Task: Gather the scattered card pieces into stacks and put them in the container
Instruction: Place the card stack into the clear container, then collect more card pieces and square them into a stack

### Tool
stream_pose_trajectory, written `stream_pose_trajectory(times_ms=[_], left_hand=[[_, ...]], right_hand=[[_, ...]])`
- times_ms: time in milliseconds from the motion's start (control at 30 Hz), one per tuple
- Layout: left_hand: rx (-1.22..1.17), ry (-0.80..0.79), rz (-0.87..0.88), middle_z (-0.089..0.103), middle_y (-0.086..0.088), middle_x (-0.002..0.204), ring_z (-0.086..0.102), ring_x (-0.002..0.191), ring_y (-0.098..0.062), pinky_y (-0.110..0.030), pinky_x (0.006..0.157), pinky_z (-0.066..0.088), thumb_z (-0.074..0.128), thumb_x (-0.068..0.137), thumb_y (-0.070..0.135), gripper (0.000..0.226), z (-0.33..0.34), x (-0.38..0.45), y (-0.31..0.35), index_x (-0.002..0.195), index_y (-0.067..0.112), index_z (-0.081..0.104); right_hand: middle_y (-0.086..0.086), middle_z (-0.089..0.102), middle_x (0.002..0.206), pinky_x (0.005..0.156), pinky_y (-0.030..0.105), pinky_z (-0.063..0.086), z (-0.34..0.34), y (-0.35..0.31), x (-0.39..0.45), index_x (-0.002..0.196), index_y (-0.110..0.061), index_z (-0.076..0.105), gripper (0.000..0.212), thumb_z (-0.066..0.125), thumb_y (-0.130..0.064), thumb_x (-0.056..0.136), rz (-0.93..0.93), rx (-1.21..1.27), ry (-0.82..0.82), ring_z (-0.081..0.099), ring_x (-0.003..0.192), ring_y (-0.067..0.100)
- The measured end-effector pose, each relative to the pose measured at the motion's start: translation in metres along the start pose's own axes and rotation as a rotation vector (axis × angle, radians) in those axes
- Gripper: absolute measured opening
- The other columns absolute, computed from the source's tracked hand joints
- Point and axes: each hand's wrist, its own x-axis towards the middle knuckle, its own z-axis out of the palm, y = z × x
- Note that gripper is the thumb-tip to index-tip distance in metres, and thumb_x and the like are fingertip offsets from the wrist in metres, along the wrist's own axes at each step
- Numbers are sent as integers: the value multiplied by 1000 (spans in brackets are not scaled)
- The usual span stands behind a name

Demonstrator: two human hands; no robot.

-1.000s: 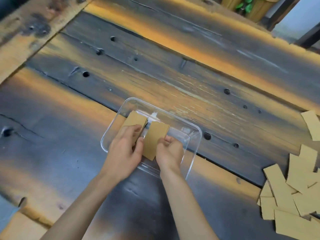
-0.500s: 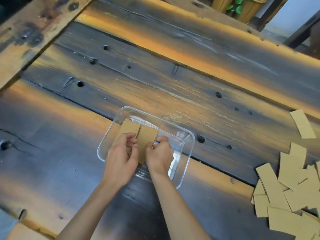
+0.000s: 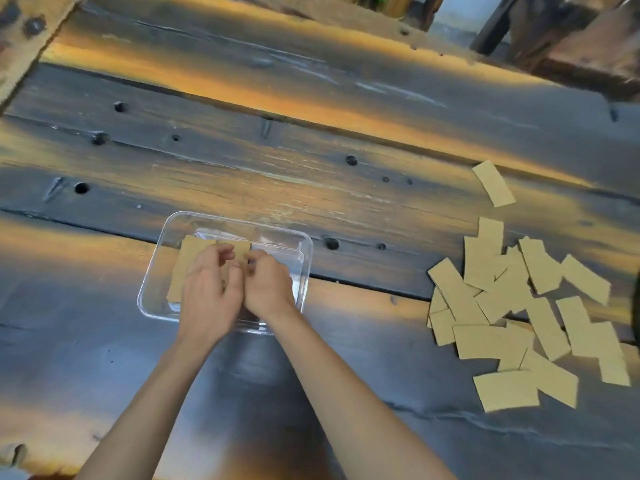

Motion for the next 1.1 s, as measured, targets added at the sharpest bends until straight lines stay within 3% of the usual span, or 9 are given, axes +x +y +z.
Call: stream_pose_trajectory(times_ms=[100, 200, 400, 533, 700, 800, 900, 967, 1100], left_hand=[[-18, -48, 66, 63, -6, 114, 59, 103, -21, -32, 89, 42, 45, 90, 30, 40, 1, 7, 19, 122, 8, 56], [5, -118, 136, 62, -8, 118, 60, 102, -25, -44, 87, 49, 48, 94, 28, 33, 11, 14, 41, 121, 11, 56], [76, -289, 220, 62, -7, 118, 57, 111, -26, -45, 96, 46, 50, 96, 23, 26, 54, 1, 87, 118, 12, 58], [88, -410, 257, 63, -11, 114, 59, 109, -30, -44, 97, 46, 54, 94, 20, 24, 101, -30, 114, 116, 10, 59], [104, -461, 204, 62, -11, 119, 57, 113, -28, -39, 97, 44, 54, 95, 21, 29, 148, -59, 140, 120, 9, 57], [202, -488, 169, 56, -14, 132, 51, 123, -30, -40, 101, 41, 52, 94, 24, 46, 167, -63, 156, 136, 7, 45], [251, -517, 194, 43, -18, 147, 46, 129, -34, -44, 101, 42, 52, 93, 24, 76, 179, -60, 180, 155, 13, 9], [254, -513, 227, 30, -17, 156, 40, 135, -36, -46, 103, 41, 51, 94, 24, 86, 184, -55, 195, 156, 19, -7], [301, -471, 277, 17, -10, 163, 35, 139, -36, -50, 103, 41, 51, 94, 27, 88, 198, -38, 220, 155, 22, -12]], right_hand=[[-3, 77, 98, 91, 39, 57, -34, 9, -18, 107, -29, 71, 25, 52, -32, 92, -137, 89, 43, 71, 98, 18], [-1, 78, 96, 90, 31, 55, -82, 35, -38, 103, -22, 73, 19, 55, -24, 97, -189, 90, 183, 72, 91, 14], [3, 73, 116, 101, 37, 49, -162, 140, -67, 120, -15, 67, 27, 55, -21, 96, 59, 26, 393, 66, 111, 22], [8, 71, 121, 95, 33, 48, -206, 205, -95, 124, -12, 63, 30, 52, -22, 98, 192, -13, 408, 62, 117, 28], [12, 65, 128, 99, 34, 46, -249, 253, -111, 133, -13, 58, 39, 56, -18, 94, 243, -36, 389, 58, 123, 31], [14, 60, 129, 95, 37, 48, -273, 263, -112, 138, -16, 53, 44, 53, -19, 94, 204, -134, 382, 56, 122, 34], [13, 52, 139, 103, 38, 43, -297, 267, -106, 144, -16, 48, 49, 51, -18, 95, 135, -263, 365, 47, 130, 33], [11, 49, 145, 106, 38, 41, -311, 268, -100, 146, -17, 45, 51, 52, -19, 96, 110, -312, 360, 43, 135, 32], [10, 46, 150, 109, 37, 38, -338, 270, -86, 148, -16, 42, 53, 52, -20, 97, 81, -323, 353, 40, 139, 31]])
